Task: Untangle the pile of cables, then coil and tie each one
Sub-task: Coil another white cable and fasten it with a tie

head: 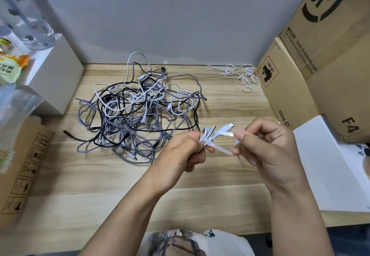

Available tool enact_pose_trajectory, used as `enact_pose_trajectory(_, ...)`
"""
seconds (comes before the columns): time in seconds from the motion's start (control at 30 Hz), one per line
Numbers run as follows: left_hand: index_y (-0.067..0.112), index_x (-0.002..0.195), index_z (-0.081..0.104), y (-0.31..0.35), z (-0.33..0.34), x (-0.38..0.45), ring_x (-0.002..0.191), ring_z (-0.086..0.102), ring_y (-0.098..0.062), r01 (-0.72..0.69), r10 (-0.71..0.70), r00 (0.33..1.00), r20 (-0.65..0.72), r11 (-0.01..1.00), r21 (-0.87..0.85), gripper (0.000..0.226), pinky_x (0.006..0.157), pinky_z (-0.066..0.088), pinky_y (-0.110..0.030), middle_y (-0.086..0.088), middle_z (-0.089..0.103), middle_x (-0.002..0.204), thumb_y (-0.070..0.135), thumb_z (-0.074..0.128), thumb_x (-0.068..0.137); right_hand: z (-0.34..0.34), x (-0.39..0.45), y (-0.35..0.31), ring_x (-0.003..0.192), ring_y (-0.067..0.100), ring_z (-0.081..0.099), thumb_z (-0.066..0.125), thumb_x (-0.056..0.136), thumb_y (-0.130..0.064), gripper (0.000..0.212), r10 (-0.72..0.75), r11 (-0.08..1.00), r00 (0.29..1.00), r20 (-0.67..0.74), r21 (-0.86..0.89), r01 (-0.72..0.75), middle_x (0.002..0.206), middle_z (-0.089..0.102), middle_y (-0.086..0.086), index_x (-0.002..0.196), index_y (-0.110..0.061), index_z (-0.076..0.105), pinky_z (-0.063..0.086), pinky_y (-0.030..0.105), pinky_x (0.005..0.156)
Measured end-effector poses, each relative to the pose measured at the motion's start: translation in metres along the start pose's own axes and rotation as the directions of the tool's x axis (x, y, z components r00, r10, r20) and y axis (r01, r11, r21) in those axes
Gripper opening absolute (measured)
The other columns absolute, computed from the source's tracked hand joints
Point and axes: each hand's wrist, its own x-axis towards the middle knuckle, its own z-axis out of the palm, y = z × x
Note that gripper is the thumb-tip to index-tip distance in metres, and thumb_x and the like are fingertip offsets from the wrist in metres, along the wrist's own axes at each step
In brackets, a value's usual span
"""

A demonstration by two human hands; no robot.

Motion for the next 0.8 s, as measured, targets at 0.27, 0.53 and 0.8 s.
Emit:
enact_pose_trajectory(0.27,0.014,0.068,0.06,0.007,-0.003,-0.011,0.047,0.023,-0.007,-0.069,0.068,0.996,0.062,0.998,0.014,0.018,0.044,0.02,-0.017,0.01,0.032,0.048,0.023,0.046,0.073,-0.001,0.003,-0.005,0.031,0.009,0.04,0.073,0.057,-0.011,0.023,0.055,0.997,0.993,0.106,-0.058,-0.049,0.034,0.038,-0.008,0.044,-0.021,0.056,0.036,0.023,0.045)
enact_pose_trajectory(0.53,0.017,0.064,0.063,0.008,-0.003,-0.013,0.045,0.026,-0.006,-0.067,0.063,0.994,0.085,0.997,0.048,0.021,0.044,0.017,-0.02,0.009,0.033,0.048,0.019,0.043,0.072,-0.006,0.004,-0.008,0.034,0.011,0.039,0.072,0.051,-0.029,0.017,0.086,0.995,0.98,0.181,-0.068,-0.075,0.035,0.039,-0.009,0.047,-0.019,0.059,0.042,0.02,0.045)
enact_pose_trajectory(0.8,0.02,0.062,0.066,0.005,-0.006,-0.01,0.048,0.027,-0.01,-0.002,-0.023,0.988,0.155,0.988,0.157,0.023,0.043,0.018,-0.02,0.008,0.034,0.047,0.033,0.051,0.073,-0.008,0.01,-0.012,0.039,0.007,0.048,0.071,0.061,-0.011,0.017,0.123,0.978,0.951,0.284,-0.199,-0.067,0.042,0.045,0.0,0.048,-0.02,0.063,0.038,0.015,0.042)
